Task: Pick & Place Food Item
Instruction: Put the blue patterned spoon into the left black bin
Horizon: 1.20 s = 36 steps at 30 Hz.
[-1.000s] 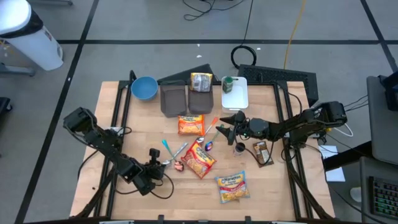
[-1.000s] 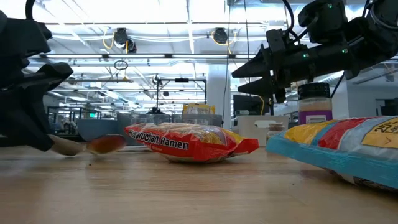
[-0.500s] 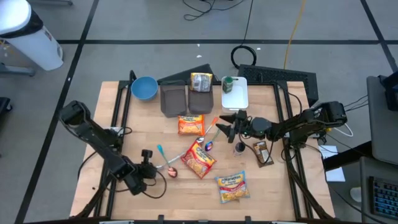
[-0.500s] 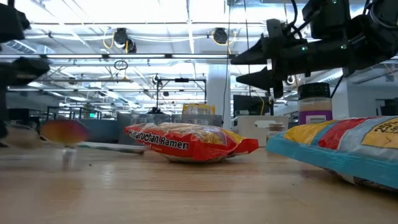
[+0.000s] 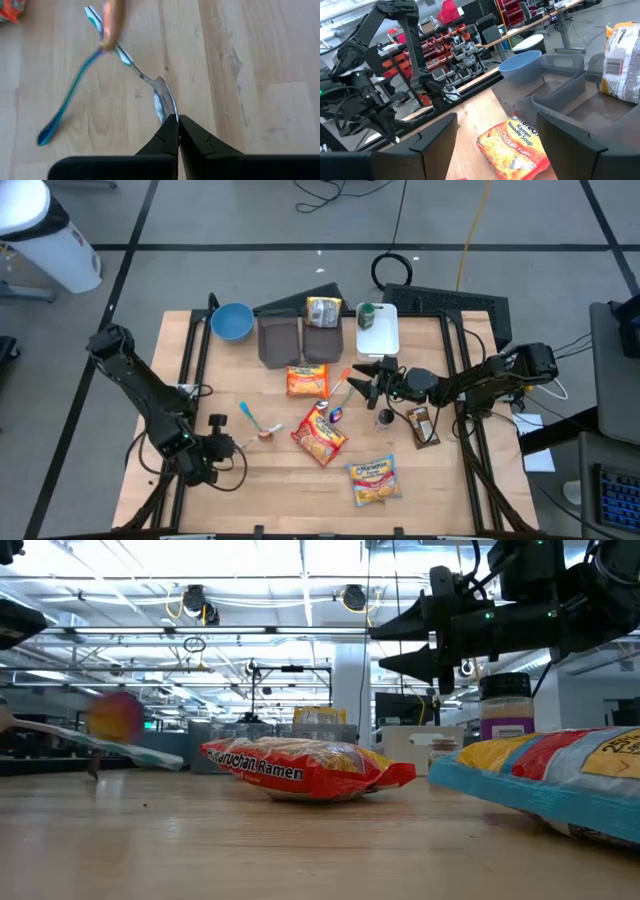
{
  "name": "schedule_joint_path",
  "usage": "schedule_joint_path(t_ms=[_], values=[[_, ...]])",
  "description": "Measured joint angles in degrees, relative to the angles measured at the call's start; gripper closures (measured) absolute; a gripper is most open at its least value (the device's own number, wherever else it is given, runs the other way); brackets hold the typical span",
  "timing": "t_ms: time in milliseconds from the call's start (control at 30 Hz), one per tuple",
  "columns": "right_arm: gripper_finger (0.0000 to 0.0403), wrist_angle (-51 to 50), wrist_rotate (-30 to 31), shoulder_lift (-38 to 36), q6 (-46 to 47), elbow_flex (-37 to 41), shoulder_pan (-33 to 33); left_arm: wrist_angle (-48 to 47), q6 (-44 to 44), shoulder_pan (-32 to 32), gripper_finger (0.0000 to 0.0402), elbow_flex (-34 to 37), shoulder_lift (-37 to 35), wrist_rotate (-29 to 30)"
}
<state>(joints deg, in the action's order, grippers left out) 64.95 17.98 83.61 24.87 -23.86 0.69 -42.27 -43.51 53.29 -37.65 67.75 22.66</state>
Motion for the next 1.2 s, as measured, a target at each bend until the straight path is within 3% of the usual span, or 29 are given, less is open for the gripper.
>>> schedule_joint_path(t_ms=[467,733,967,1067,1200], values=[[0.0138,0.0,0.1,0.0,-2.0,0.0,0.1,-0.1,1.8,-5.0,0.0397,-0.1,-0.4,-9.5],[0.0138,0.0,-1.5,0.0,-6.8,0.0,-0.7,-3.3,4.4,-9.4,0.0397,-1.4,-0.4,-8.7],[0.0138,1.5,-1.8,0.0,-14.0,-1.0,-1.2,-15.7,6.7,-13.9,0.0397,-10.4,-0.4,-2.9],[0.0138,1.1,-5.1,0.0,-18.6,-2.9,-1.2,-18.4,9.3,-16.0,0.0398,-14.4,-0.4,-0.5],[0.0138,-6.7,-8.5,0.0,-25.4,-8.5,-1.5,-18.0,13.2,-19.7,0.0398,-18.1,-0.4,0.9]])
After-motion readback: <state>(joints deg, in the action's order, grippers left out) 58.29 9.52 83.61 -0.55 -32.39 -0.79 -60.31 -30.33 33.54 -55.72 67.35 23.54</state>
